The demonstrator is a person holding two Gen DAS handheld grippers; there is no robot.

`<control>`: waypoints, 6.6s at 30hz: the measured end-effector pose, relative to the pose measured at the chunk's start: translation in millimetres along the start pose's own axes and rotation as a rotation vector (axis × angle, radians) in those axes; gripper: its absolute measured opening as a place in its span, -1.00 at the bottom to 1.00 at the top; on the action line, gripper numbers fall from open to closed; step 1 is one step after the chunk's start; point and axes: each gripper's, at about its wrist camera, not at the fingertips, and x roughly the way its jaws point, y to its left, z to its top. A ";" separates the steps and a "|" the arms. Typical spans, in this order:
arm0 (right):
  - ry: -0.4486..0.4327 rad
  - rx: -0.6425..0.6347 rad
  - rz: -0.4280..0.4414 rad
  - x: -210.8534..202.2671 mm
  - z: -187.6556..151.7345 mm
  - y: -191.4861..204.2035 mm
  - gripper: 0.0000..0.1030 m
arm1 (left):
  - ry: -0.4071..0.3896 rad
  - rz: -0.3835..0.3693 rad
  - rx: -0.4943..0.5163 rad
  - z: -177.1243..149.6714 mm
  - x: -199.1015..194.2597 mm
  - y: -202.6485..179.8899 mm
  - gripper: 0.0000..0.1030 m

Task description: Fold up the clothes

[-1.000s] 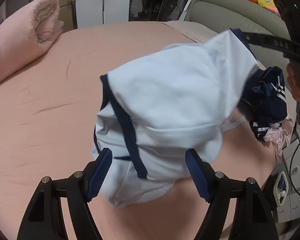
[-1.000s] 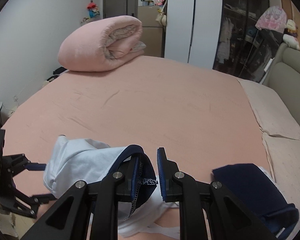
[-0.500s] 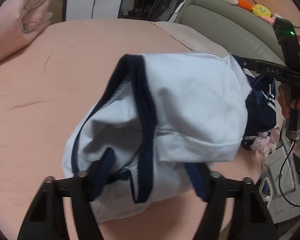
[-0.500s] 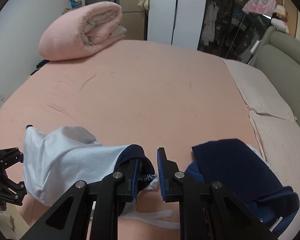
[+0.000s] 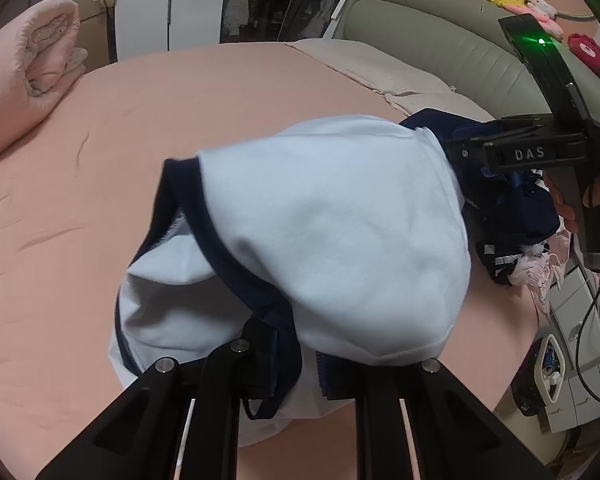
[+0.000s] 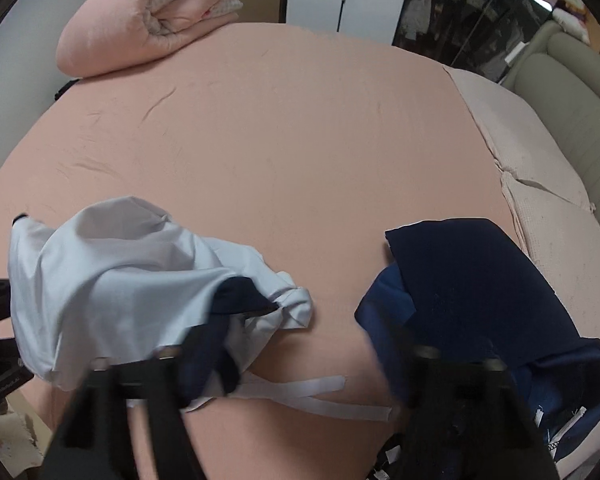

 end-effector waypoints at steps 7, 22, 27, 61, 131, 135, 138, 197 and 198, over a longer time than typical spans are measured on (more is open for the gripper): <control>-0.015 0.060 0.038 -28.1 5.6 -11.3 0.42 | 0.005 -0.025 0.012 6.9 0.1 9.2 -0.76; -0.043 -0.074 0.250 -57.8 26.1 75.2 0.42 | -0.012 -0.073 -0.002 10.4 -9.5 7.3 -0.76; -0.016 -0.127 0.267 -52.5 26.3 101.0 0.42 | -0.022 -0.087 -0.032 13.7 -9.5 10.7 -0.76; 0.071 -0.302 0.178 -20.5 9.8 147.8 -0.65 | -0.001 -0.087 -0.278 -1.9 -12.3 63.3 -0.49; -0.011 -0.335 0.036 -19.5 -35.8 166.2 -0.42 | 0.084 -0.008 -0.322 3.6 24.4 59.4 -0.45; 0.021 -0.259 0.000 2.0 -29.2 158.6 -0.42 | 0.083 -0.016 -0.329 6.8 26.5 56.4 -0.45; 0.034 -0.217 -0.056 16.3 -23.9 156.9 -0.42 | 0.084 -0.020 -0.316 3.9 19.7 55.3 -0.45; -0.285 -0.350 -0.105 -37.7 -36.7 148.8 0.73 | 0.076 0.278 -0.363 -24.0 -13.5 69.3 -0.40; -0.282 -0.360 -0.119 -32.1 -37.9 153.4 0.73 | 0.071 0.279 -0.370 -24.6 -12.7 70.1 -0.40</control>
